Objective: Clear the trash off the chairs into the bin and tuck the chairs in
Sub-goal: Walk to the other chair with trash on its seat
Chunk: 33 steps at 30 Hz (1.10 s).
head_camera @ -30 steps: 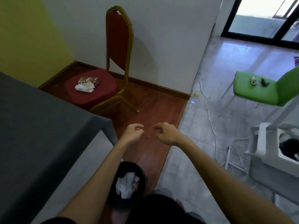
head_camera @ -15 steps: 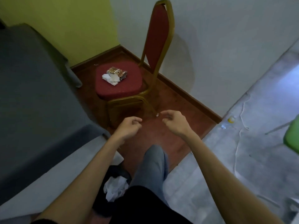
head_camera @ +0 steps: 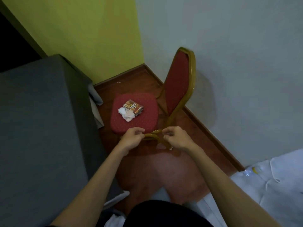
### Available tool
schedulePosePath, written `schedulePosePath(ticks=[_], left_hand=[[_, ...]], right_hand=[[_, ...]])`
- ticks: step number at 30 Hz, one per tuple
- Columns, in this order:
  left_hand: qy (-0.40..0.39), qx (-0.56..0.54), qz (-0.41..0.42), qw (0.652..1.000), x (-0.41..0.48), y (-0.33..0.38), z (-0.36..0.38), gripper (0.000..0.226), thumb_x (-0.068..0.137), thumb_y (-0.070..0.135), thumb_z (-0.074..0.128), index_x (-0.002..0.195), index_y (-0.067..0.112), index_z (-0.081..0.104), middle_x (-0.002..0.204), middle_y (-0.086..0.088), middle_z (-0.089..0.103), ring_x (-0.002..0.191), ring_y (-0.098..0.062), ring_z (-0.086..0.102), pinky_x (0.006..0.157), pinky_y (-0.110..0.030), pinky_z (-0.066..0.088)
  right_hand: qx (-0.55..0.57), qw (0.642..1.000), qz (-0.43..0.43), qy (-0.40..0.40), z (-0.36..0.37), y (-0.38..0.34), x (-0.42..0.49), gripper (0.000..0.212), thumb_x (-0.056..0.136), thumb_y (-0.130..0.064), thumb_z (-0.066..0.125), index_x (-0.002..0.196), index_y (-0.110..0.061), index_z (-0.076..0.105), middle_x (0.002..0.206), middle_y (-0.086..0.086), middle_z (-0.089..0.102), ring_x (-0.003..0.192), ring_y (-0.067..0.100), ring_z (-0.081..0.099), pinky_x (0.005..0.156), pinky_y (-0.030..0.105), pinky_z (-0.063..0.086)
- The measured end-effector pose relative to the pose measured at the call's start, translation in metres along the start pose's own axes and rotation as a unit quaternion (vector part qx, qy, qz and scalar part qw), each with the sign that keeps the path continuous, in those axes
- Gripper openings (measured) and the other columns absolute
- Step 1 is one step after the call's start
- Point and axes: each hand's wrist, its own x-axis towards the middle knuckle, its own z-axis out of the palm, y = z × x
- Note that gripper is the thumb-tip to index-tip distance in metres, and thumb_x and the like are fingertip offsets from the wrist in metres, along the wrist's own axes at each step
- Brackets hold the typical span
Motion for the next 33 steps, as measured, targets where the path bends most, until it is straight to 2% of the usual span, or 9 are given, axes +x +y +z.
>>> schedulePosePath(ticks=[3,7,10,15,19,22,26,29,33], left_hand=[[0.010,-0.014,-0.011,1.000,0.017,0.034,-0.006,0.032,0.098,0.016,0.054,0.129,0.015,0.062,0.115,-0.004,0.065,0.111,-0.023,0.063,0.096,-0.044,0.054],[0.021,-0.041,-0.035,0.998,0.042,0.064,0.000,0.033,0.099,0.016,0.053,0.131,0.016,0.059,0.124,-0.008,0.064,0.115,-0.024,0.063,0.100,-0.046,0.053],[0.083,-0.111,-0.050,0.989,0.050,0.070,0.010,0.031,0.099,0.017,0.054,0.129,0.014,0.061,0.122,-0.006,0.066,0.110,-0.020,0.066,0.098,-0.045,0.054],[0.170,-0.201,-0.098,0.960,0.045,0.062,0.018,0.024,0.096,0.021,0.059,0.120,0.019,0.065,0.112,-0.002,0.070,0.103,-0.017,0.069,0.091,-0.041,0.058],[0.276,-0.269,-0.125,0.914,0.035,0.050,0.017,0.014,0.095,0.020,0.061,0.106,0.023,0.068,0.108,-0.003,0.073,0.098,-0.017,0.071,0.088,-0.042,0.060],[0.332,-0.296,-0.137,0.885,0.035,0.043,0.010,0.014,0.096,0.017,0.058,0.104,0.024,0.067,0.108,-0.003,0.074,0.098,-0.017,0.072,0.088,-0.041,0.060],[0.345,-0.316,-0.158,0.870,0.048,0.032,-0.003,0.014,0.097,0.015,0.057,0.102,0.024,0.066,0.108,-0.002,0.073,0.101,-0.018,0.070,0.090,-0.041,0.059],[0.326,-0.314,-0.170,0.875,0.072,0.023,-0.018,0.015,0.097,0.014,0.056,0.103,0.024,0.065,0.109,-0.002,0.072,0.102,-0.019,0.070,0.091,-0.042,0.059],[0.296,-0.298,-0.179,0.889,0.120,0.012,-0.051,0.011,0.094,0.016,0.061,0.100,0.023,0.067,0.105,-0.004,0.074,0.097,-0.020,0.072,0.087,-0.042,0.059]], right_hand=[[-0.020,1.000,-0.009,-0.020,-0.034,-0.015,0.027,0.033,0.096,-0.021,0.059,0.128,-0.019,0.068,0.120,-0.001,0.071,0.104,0.014,0.067,0.080,0.016,0.049],[-0.050,0.996,-0.018,-0.068,-0.068,-0.023,0.072,0.027,0.095,-0.018,0.059,0.120,-0.021,0.068,0.109,-0.001,0.073,0.092,0.018,0.073,0.068,0.017,0.055],[-0.092,0.988,-0.037,-0.118,-0.084,-0.027,0.105,0.027,0.093,-0.016,0.061,0.119,-0.019,0.069,0.105,0.001,0.074,0.096,0.018,0.071,0.083,0.026,0.055],[-0.167,0.966,-0.055,-0.191,-0.098,-0.032,0.148,0.024,0.090,-0.017,0.064,0.112,-0.024,0.071,0.094,-0.004,0.073,0.091,0.015,0.068,0.087,0.032,0.053],[-0.195,0.947,-0.069,-0.246,-0.088,-0.041,0.171,0.025,0.090,-0.019,0.065,0.114,-0.023,0.070,0.105,0.002,0.075,0.097,0.021,0.072,0.081,0.033,0.057],[-0.195,0.937,-0.073,-0.281,-0.071,-0.051,0.188,0.025,0.091,-0.017,0.063,0.114,-0.023,0.069,0.101,0.000,0.074,0.088,0.020,0.074,0.070,0.034,0.061],[-0.212,0.922,-0.072,-0.315,-0.048,-0.065,0.214,0.025,0.093,-0.018,0.062,0.117,-0.023,0.068,0.100,-0.003,0.073,0.089,0.018,0.074,0.083,0.040,0.062],[-0.222,0.919,-0.066,-0.319,-0.032,-0.078,0.236,0.022,0.094,-0.018,0.062,0.114,-0.025,0.068,0.098,-0.004,0.072,0.089,0.016,0.073,0.081,0.035,0.060],[-0.229,0.921,-0.054,-0.310,-0.008,-0.095,0.276,0.025,0.093,-0.020,0.064,0.117,-0.022,0.070,0.106,-0.002,0.072,0.104,0.022,0.070,0.089,0.034,0.053]])
